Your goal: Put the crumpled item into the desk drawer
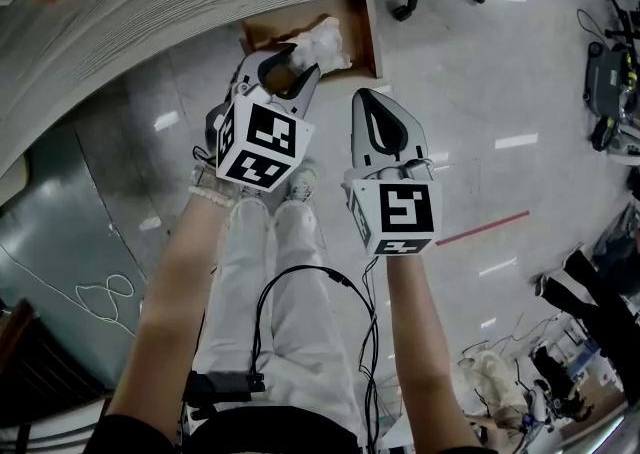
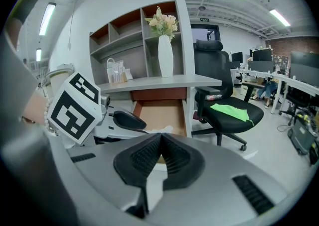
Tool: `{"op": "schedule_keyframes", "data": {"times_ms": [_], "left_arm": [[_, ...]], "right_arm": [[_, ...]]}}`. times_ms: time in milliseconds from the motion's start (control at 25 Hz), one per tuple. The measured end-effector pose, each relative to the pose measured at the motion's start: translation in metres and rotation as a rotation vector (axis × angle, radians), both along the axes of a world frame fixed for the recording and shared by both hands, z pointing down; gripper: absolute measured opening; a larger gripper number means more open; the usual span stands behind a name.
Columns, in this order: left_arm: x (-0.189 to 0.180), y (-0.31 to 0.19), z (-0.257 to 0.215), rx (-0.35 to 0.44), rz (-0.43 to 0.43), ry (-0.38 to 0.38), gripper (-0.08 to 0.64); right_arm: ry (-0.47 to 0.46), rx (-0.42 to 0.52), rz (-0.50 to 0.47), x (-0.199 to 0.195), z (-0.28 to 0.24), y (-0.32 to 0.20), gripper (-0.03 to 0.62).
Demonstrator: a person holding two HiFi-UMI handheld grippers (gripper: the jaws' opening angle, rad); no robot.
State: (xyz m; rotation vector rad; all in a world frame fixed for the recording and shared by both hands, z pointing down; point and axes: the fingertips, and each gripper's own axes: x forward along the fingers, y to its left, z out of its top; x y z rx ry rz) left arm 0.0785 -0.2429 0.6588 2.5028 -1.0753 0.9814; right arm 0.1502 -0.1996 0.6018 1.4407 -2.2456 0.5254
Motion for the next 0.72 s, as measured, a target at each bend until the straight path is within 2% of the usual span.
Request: {"op": "schedule_keyframes", "data": {"times_ms": [160, 320, 480, 720], "left_arm": [[-0.008, 0.001, -0.008, 0.015, -0.030, 0.029, 0.158], [-0.016, 0.008, -0.019, 0.023, -0.046, 0.078, 0.077], [-0.027, 0.017, -0.030, 0.030, -0.055, 0.111, 0.028], [-0.042, 0.034, -0.056, 0.042, -0.045, 0.161, 0.012]], "right_arm": [[0.004, 0.005, -0.005, -0.006, -0.003, 0.000, 0.005], [0.010, 0.009, -0.009, -0.014, -0.008, 0.002, 0.005], [0.015, 0.022, -0.011, -0.024, -0.017, 0.004, 0.005], [0.024, 0.037, -0.001, -0.038, -0.033, 0.010, 0.005]]}}
